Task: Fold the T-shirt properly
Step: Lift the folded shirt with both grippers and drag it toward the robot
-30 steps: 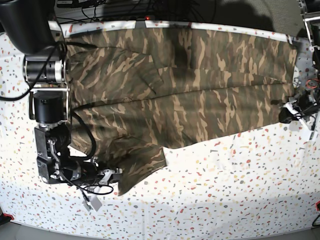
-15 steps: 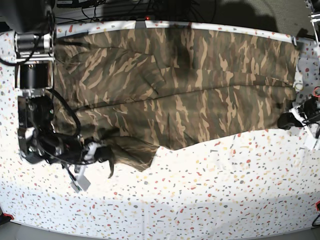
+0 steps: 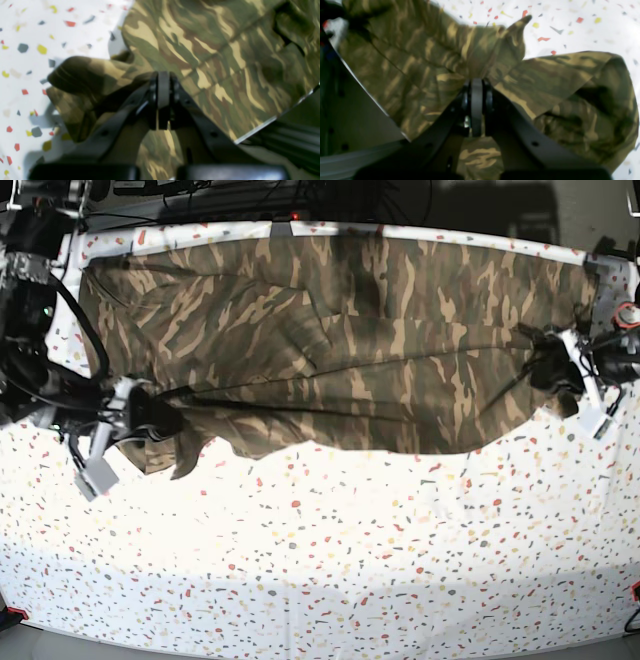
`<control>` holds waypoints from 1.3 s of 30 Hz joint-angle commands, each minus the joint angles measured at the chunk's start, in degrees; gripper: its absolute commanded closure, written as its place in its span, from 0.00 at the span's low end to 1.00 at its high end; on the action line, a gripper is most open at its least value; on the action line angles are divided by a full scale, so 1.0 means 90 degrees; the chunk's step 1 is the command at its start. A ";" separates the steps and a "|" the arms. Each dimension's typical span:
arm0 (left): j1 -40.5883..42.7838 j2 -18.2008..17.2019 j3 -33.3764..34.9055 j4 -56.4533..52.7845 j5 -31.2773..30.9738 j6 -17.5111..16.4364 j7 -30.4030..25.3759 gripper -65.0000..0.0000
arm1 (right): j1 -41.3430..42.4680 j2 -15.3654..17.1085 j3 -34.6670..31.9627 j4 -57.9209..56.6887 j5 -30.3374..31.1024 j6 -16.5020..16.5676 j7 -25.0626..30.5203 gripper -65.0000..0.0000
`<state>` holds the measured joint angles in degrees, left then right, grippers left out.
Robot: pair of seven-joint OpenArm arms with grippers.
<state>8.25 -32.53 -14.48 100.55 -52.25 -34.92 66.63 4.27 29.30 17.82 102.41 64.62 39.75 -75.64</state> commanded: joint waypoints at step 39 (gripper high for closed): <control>0.2382 0.0053 -0.1399 0.0517 0.0136 0.0117 -0.0398 1.00 | -0.3429 0.0219 0.0947 0.0787 -0.0787 0.0028 0.0100 1.00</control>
<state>29.80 -31.11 -26.44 104.38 -50.22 -33.61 63.24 -26.55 30.33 25.85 108.55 56.90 39.75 -75.22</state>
